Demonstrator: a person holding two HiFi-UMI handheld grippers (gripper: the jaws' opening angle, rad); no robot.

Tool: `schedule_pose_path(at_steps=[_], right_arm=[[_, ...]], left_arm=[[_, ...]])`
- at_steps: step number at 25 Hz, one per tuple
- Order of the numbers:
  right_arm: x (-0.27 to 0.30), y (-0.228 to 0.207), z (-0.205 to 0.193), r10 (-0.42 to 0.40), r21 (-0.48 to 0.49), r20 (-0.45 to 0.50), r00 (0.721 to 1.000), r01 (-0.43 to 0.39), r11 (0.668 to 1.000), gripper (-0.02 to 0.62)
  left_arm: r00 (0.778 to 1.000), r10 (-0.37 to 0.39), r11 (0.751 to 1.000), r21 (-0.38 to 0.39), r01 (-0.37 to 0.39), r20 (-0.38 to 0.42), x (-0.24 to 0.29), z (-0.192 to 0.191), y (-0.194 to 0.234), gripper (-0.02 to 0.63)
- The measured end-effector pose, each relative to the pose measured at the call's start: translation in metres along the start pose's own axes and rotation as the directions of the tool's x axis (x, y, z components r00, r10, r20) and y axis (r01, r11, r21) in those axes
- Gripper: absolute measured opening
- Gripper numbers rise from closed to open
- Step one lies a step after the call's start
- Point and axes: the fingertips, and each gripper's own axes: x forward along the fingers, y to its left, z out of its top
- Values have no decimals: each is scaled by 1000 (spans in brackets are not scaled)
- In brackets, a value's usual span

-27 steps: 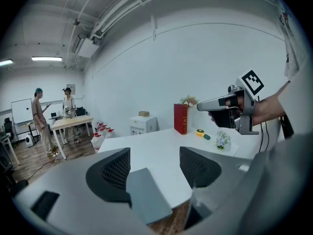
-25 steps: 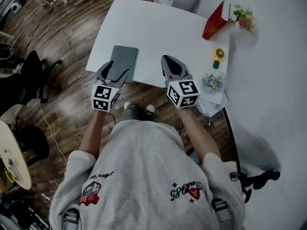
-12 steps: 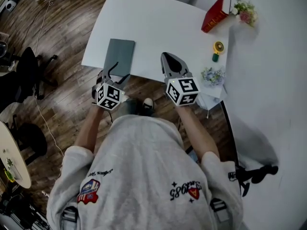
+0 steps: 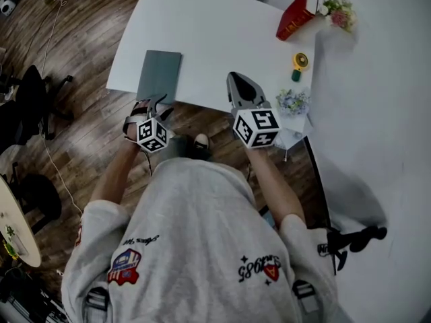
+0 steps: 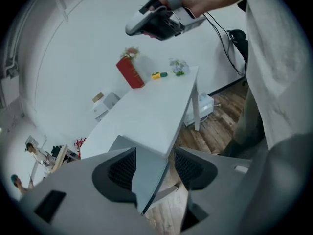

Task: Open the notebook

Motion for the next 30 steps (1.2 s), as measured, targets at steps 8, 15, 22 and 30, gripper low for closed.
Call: schedule_pose_path(at_steps=[8,15,22,30], right_arm=[[-10,-11,-2,-32,2,-6,999,32,999,0],[-18,-19,-4,-60,-5,-7,998,60,998,0],[-22,-27,-4,-85,3,-7,996,85,996,0],[-23,-27,-8,-91,4,-14,996,91,996,0]], left_arm=[[997,-29,998,58,33,-73,26,-22,-12,219],[990,12,993,117,4,-143,40,-37,-8,181],[985,10,988,153,17,-173,48,-45,-9,167],[990,-57,996,68,66,-130,47,-47,-15,95]])
